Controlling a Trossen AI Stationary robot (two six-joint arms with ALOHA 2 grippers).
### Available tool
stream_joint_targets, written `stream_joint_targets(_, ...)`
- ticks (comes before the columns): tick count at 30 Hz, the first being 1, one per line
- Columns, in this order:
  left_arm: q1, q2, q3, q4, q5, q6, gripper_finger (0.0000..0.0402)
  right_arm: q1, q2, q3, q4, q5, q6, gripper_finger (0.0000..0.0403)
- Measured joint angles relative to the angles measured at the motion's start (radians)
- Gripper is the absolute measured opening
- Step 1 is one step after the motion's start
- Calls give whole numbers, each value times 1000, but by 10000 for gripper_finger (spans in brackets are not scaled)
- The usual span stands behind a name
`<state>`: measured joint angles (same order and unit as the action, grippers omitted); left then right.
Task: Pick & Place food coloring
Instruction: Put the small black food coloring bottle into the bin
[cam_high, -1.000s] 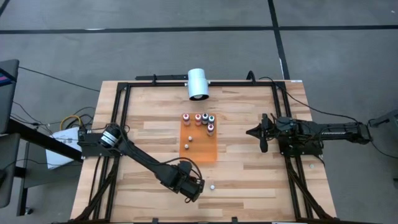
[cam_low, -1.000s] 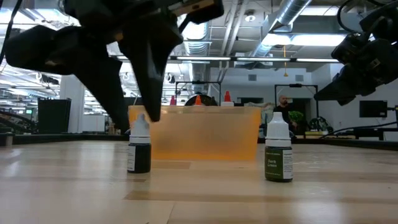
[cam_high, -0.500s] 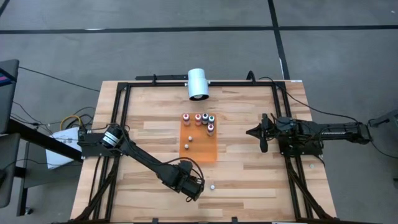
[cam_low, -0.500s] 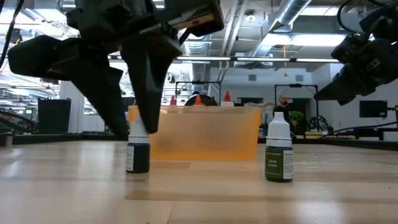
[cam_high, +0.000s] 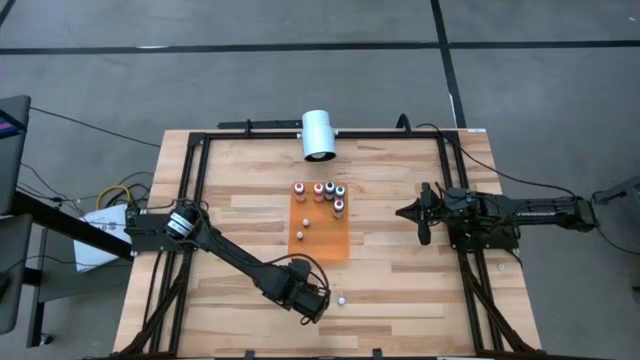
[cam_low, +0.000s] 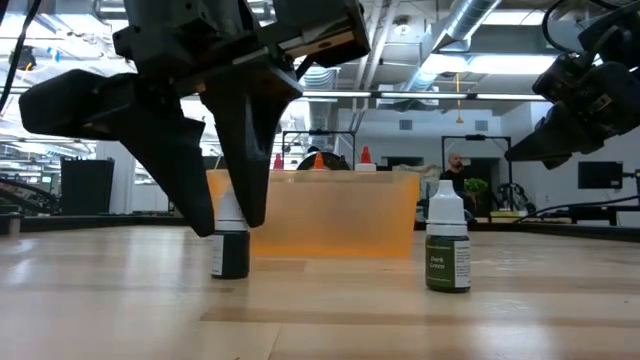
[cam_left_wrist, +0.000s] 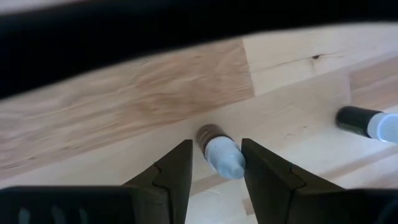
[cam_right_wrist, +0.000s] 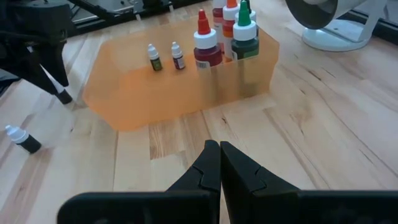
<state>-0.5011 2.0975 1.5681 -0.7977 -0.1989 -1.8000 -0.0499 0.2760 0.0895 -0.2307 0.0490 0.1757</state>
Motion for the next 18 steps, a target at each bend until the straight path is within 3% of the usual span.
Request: stream_joint_targets(18, 3, 0, 0, -5, 4, -1, 128, 0, 0, 0, 0, 0, 0, 1)
